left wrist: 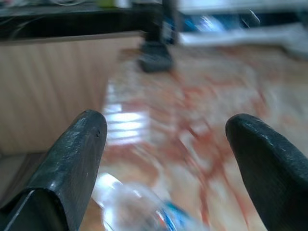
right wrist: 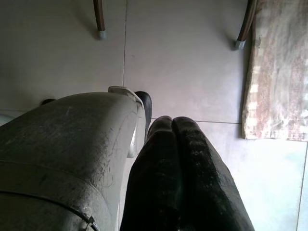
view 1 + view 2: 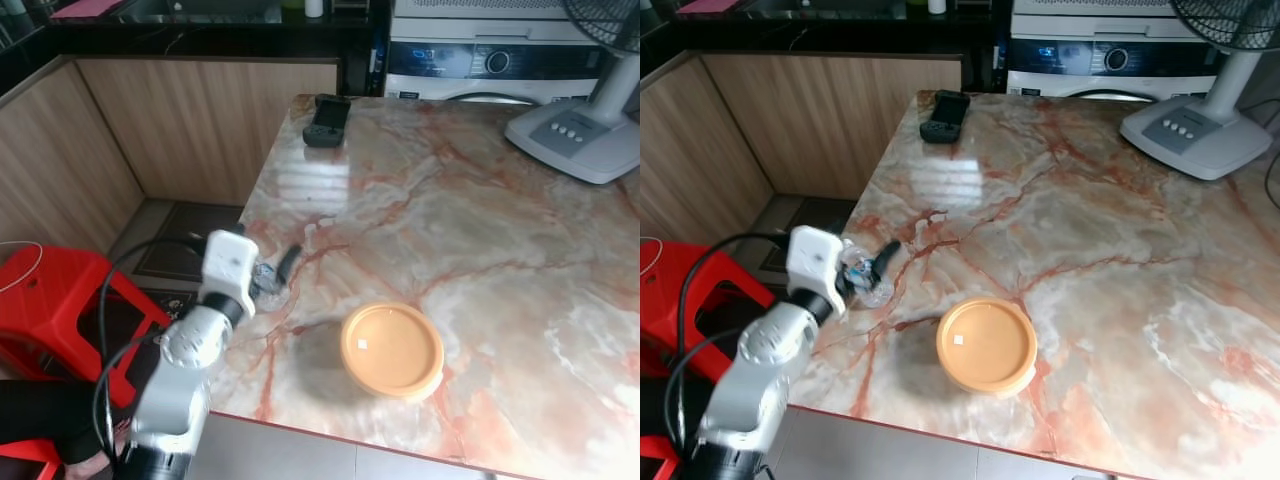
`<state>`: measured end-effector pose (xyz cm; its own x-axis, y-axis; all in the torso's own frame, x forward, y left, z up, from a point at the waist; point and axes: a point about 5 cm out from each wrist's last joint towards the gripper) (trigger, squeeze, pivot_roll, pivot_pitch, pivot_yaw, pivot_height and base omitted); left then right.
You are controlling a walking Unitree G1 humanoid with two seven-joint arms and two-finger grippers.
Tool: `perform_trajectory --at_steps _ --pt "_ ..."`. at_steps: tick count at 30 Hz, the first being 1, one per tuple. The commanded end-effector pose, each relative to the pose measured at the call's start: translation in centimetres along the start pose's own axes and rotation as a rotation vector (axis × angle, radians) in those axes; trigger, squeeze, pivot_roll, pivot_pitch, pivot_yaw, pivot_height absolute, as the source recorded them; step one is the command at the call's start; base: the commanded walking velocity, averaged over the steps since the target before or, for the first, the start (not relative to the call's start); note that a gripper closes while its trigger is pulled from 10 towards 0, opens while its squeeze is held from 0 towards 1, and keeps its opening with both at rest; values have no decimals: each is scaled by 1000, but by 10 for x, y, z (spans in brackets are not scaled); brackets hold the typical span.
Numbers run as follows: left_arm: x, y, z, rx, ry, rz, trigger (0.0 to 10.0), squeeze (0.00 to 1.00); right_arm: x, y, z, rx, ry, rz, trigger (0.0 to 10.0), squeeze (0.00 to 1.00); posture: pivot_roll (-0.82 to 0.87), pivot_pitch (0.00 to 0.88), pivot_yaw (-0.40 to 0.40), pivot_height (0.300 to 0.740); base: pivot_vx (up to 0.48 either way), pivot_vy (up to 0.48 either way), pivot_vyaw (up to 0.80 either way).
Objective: Restocking fridge
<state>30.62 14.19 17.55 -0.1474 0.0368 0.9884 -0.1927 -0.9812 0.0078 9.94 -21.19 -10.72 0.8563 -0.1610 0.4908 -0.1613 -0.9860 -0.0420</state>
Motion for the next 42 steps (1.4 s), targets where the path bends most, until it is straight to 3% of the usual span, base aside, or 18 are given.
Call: perform_trajectory --at_steps 1,6,7,12,14,19,20,22,24,27,28,29,30,36,37,38,42 --pt "-2 -6 5 96 -30 -111 10000 0 -4 0 -1 0 -14 3 10000 0 101 72 15 740 0 0 0" --pt "1 -7 13 215 -34 -233 10000 0 -3 0 -1 1 -13 -1 10000 0 98 69 7 740 0 0 0" --pt "3 -7 17 300 -29 -371 10000 0 -3 1 -1 2 -12 -4 10000 0 100 66 3 740 0 0 0" --pt "13 -5 28 361 -44 -447 10000 0 -2 1 -1 5 -13 -12 10000 0 98 65 -4 740 0 0 0" --pt "25 -11 35 353 -37 -447 10000 0 -1 1 0 7 -12 -12 10000 0 97 63 -4 740 0 0 0" --pt "30 -33 38 397 -45 -404 10000 0 -1 0 0 7 -12 -10 10000 0 101 61 -3 740 0 0 0" --pt "28 -49 36 459 -58 -395 10000 0 -1 0 0 8 -13 -13 10000 0 105 60 -3 740 0 0 0" --pt "15 -67 33 457 -141 -268 10000 0 -1 0 0 8 -15 -14 10000 0 102 58 -3 740 0 0 0" --pt "3 -74 31 408 -211 -194 10000 0 -1 0 0 8 -17 -15 10000 0 98 59 -3 740 0 0 0" --pt "-15 -75 25 230 -308 -32 10000 0 0 0 0 8 -16 -14 10000 0 91 59 -2 740 0 0 0" --pt "-15 -75 25 230 -308 -32 10000 0 0 0 0 8 -16 -14 10000 0 91 59 -2 740 0 0 0" --pt "-15 -77 21 156 -305 65 10000 0 0 0 0 8 -14 -12 10000 0 89 62 -2 740 0 0 0" --pt "-12 -76 19 118 -289 103 10000 0 0 1 0 6 -14 -11 10000 0 92 61 -2 740 0 0 0" --pt "-3 -65 13 -32 -251 162 10000 0 0 2 0 1 -14 -16 10000 0 96 61 -3 740 0 0 0" --pt "-2 -61 12 -71 -247 167 10000 0 0 2 0 0 -15 -16 10000 0 96 61 -3 740 0 0 0" --pt "0 -46 5 -206 -234 181 10000 0 0 2 0 0 -14 -19 10000 0 94 61 -5 740 0 0 0" --pt "5 -31 -1 -326 -205 167 10000 0 0 2 0 0 -10 -16 10000 0 91 60 -4 740 0 0 0"
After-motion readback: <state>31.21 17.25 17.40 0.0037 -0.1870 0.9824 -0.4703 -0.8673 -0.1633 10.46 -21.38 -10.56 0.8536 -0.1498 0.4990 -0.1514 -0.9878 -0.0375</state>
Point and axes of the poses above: a point about 5 cm out from each wrist's last joint towards the gripper, its own z axis pointing out of the wrist towards the gripper, its own x axis along the axis of the wrist's last joint, y = z × x, and after that the axes turned 2 degrees about z, right-handed
